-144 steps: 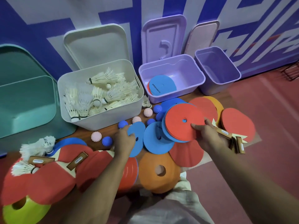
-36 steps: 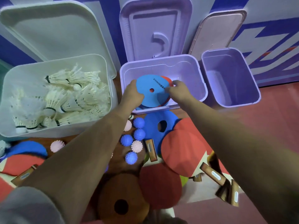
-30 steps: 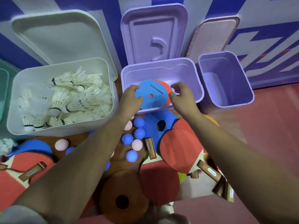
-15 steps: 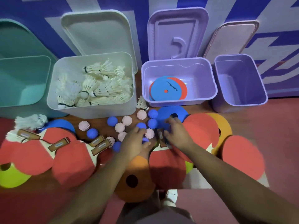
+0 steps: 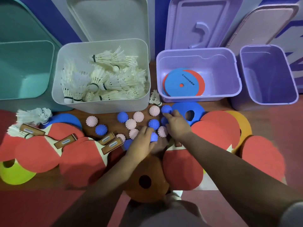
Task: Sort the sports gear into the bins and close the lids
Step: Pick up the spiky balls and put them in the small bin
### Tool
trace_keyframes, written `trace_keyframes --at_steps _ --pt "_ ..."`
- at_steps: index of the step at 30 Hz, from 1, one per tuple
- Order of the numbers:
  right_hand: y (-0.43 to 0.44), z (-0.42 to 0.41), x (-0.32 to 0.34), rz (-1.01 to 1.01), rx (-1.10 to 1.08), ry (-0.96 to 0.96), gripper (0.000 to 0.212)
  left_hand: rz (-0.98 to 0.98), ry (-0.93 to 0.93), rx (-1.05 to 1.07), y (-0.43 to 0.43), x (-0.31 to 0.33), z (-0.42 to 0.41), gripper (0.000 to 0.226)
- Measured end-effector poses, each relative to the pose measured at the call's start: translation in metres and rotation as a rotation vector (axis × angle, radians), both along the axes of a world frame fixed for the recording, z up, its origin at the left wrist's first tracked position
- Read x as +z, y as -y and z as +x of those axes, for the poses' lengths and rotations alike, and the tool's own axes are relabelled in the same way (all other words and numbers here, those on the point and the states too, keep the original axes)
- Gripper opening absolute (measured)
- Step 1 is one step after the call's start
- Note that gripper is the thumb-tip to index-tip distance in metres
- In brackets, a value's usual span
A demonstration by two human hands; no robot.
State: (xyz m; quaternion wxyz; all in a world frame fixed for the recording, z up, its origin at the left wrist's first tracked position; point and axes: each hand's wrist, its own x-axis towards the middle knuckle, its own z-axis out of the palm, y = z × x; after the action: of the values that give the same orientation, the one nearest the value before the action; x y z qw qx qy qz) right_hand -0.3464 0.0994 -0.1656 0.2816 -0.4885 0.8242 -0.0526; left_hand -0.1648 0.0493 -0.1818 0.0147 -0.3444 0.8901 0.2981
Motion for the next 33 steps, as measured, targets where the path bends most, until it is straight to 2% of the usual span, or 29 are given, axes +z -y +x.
trace_keyframes --at_steps 3,7,11,13,17,23,27,30,33 --pt "0.004 -0.001 -0.004 0.001 -0.015 -0.022 0.047 0.119 -0.108 0.178 0.009 0.001 0.002 0.042" --pt "0.002 -0.003 0.002 -0.043 -0.019 0.004 0.043 0.211 -0.159 0.324 0.015 0.012 -0.006 0.041" --pt "-0.009 -0.018 0.038 -0.302 -0.207 0.225 0.042 0.279 -0.266 0.475 0.021 0.036 -0.02 0.033" --pt "-0.02 -0.037 0.063 -0.401 -0.229 0.318 0.038 0.316 -0.322 0.49 0.024 0.053 -0.037 0.03" --pt "-0.053 -0.096 0.111 -0.478 -0.242 0.369 0.037 0.387 -0.46 0.462 0.015 0.089 -0.093 0.026" --pt "-0.104 -0.213 0.146 -0.589 -0.436 0.253 0.033 0.315 -0.522 0.372 -0.017 0.125 -0.228 0.033" --pt "-0.137 -0.28 0.135 -0.498 -0.587 0.185 0.039 0.29 -0.5 0.222 -0.045 0.128 -0.315 0.036" --pt "-0.15 -0.312 0.112 -0.39 -0.576 0.174 0.041 0.21 -0.391 0.122 -0.064 0.113 -0.368 0.039" --pt "-0.15 -0.324 0.09 -0.25 -0.541 0.139 0.033 0.131 -0.28 0.03 -0.074 0.094 -0.399 0.043"
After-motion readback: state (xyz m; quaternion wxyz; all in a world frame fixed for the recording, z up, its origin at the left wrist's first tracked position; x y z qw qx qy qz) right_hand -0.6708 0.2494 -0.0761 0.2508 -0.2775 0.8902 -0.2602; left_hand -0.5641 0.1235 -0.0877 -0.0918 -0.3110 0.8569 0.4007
